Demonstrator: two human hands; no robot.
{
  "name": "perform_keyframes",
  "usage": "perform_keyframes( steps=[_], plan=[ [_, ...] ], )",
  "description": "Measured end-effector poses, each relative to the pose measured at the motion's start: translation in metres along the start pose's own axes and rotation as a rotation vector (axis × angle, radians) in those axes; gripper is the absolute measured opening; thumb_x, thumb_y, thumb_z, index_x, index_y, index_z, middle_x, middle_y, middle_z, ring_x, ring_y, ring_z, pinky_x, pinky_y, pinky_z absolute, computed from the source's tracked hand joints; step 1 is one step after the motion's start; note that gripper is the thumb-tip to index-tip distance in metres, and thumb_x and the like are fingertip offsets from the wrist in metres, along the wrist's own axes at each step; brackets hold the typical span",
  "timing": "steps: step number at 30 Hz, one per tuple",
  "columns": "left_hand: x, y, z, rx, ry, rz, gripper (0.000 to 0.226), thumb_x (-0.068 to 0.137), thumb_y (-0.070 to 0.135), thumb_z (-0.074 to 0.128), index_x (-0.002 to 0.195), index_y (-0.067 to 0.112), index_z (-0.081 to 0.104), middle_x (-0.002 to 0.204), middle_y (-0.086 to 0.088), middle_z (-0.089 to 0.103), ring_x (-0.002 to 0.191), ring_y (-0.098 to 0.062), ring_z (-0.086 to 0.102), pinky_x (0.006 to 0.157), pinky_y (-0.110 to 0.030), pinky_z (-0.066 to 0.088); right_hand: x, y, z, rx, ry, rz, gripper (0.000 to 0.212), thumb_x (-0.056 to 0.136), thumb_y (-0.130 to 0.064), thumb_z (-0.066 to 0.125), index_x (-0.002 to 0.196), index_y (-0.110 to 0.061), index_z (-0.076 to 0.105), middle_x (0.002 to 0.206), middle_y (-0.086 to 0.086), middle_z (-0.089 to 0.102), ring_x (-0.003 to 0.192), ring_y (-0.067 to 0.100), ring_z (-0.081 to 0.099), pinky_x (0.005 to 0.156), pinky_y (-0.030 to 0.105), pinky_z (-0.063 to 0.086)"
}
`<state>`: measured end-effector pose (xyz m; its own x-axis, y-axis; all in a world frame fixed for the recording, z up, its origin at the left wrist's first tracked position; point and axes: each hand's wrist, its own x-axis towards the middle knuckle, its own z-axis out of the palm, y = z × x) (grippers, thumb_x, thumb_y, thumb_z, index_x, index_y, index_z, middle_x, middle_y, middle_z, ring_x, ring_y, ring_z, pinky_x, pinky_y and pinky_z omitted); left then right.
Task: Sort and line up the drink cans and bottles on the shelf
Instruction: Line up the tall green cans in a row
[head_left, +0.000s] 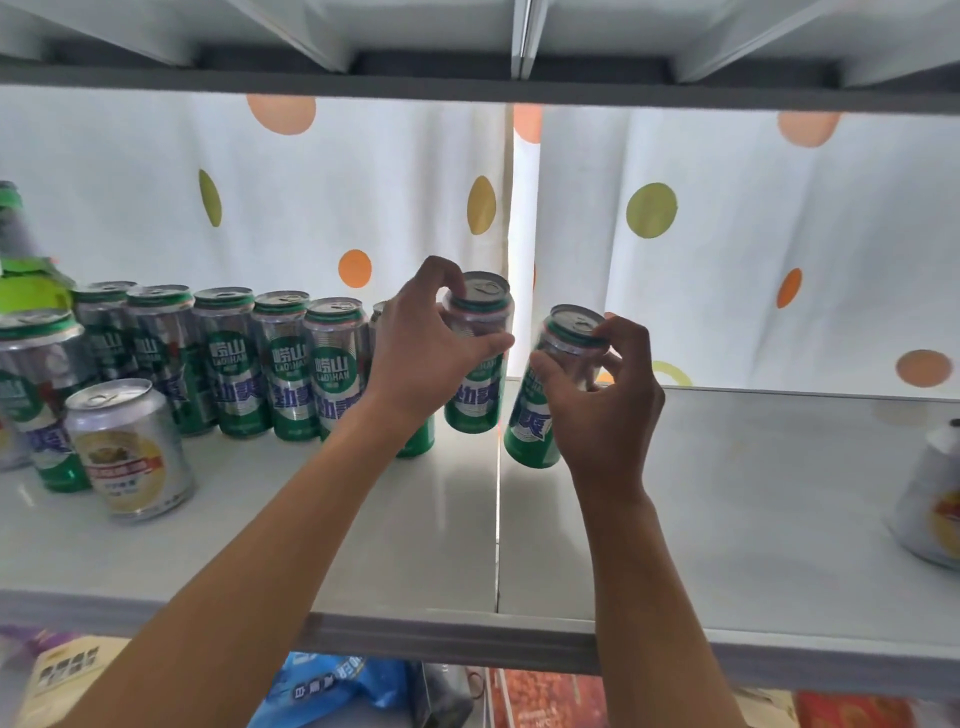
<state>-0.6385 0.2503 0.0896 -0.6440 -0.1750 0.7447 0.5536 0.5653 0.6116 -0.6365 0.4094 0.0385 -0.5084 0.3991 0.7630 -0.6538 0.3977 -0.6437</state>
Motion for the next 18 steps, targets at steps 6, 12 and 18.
perform_keyframes(
  steps=[6,12,18],
  plan=[
    [-0.004,-0.013,0.007,0.077,0.018,0.076,0.052,0.059,0.05,0.082,0.094,0.033,0.048,0.101,0.015,0.062,0.096,0.014,0.05,0.079,-0.009,0.037,-0.001,-0.002,0.001,-0.031,-0.03,-0.014,0.052,0.069,-0.024,0.088,0.107,-0.029,0.053,0.098,-0.032,0.059,0.09,0.01,0.064,0.079,0.044,0.058],
    [-0.007,-0.028,0.012,0.166,0.028,0.087,0.048,0.059,0.059,0.077,0.093,0.04,0.048,0.125,0.002,0.05,0.138,-0.024,0.032,0.114,-0.044,0.027,-0.003,-0.003,0.003,-0.055,-0.066,-0.012,0.052,0.07,-0.026,0.088,0.107,-0.029,0.053,0.097,-0.034,0.057,0.09,0.007,0.064,0.078,0.043,0.058],
    [-0.005,-0.042,0.008,0.271,0.081,0.137,0.049,0.065,0.066,0.07,0.092,0.033,0.047,0.115,0.003,0.057,0.134,-0.013,0.024,0.119,-0.049,0.014,-0.004,-0.006,0.004,-0.041,-0.031,-0.009,0.05,0.072,-0.025,0.087,0.109,-0.028,0.054,0.1,-0.036,0.057,0.092,-0.001,0.063,0.078,0.042,0.059]
  ],
)
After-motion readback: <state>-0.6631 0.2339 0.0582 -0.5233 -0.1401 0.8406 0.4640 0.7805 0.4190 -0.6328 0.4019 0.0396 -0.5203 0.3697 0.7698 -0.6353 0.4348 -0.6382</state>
